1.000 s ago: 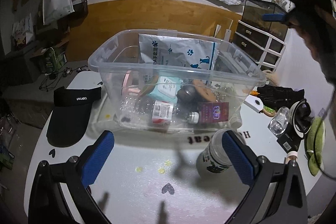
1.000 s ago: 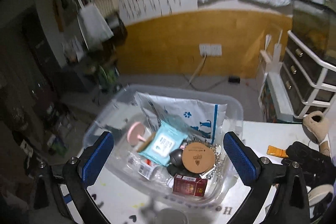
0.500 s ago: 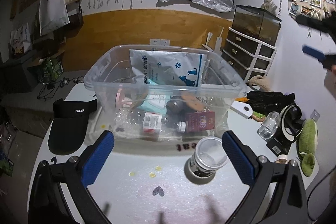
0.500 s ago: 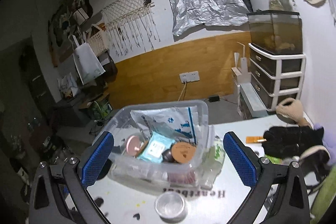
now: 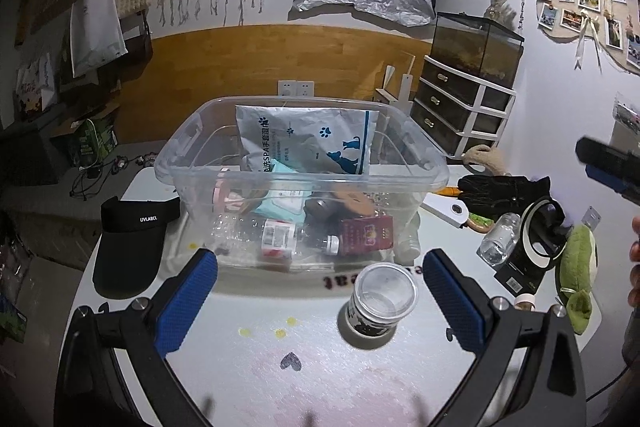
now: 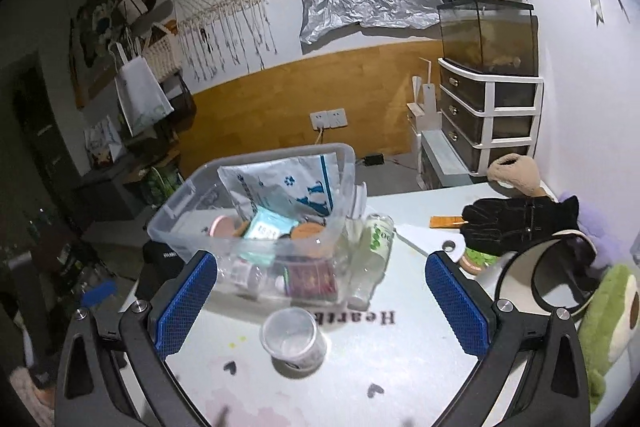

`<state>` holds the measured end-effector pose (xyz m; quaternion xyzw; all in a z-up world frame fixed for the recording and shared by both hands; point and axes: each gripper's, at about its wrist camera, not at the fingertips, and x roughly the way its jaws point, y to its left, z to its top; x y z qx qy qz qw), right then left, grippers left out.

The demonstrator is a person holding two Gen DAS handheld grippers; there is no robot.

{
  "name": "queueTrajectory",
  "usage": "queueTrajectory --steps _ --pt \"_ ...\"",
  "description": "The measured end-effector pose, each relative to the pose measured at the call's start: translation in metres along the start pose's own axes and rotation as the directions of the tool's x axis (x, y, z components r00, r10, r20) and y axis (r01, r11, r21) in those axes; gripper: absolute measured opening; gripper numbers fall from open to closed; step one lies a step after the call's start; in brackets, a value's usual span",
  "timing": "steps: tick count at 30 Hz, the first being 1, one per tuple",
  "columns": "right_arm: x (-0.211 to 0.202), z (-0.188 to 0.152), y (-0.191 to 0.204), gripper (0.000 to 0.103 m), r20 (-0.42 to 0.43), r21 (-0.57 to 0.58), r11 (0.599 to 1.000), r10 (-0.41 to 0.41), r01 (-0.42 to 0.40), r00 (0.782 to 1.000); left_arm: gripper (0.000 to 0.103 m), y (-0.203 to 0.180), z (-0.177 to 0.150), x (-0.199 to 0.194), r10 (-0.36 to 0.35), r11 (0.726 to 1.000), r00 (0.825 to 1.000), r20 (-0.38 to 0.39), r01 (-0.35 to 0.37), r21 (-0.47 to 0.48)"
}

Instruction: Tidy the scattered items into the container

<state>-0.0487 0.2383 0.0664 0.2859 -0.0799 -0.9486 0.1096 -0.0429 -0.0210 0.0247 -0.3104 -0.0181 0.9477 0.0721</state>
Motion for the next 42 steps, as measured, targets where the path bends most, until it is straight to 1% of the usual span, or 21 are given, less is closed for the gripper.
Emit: queueTrajectory --steps 5,16,22,42 --pt "0.000 -0.015 -0.002 0.103 -0.028 0.007 1.000 -0.001 0.002 1.000 0.103 -0.003 -0.001 -0.002 0.005 1.000 1.000 0.001 -0.005 0.002" --pt "0.006 -0.038 -0.005 0.103 -0.081 -0.029 0.999 -0.035 0.032 0.996 0.103 -0.009 -0.002 -0.007 0.015 1.000 1.000 0.002 -0.015 0.006" --pt "0.010 -0.043 -0.006 0.103 -0.094 -0.049 0.998 -0.053 0.048 0.994 0.103 -0.012 -0.001 -0.006 0.017 1.000 1.000 0.001 -0.017 0.013" --pt "0.015 -0.048 -0.011 0.103 -0.114 -0.034 0.998 -0.059 0.055 0.992 0.103 -0.015 0.001 -0.005 0.010 1.000 1.000 0.000 -0.010 0.023"
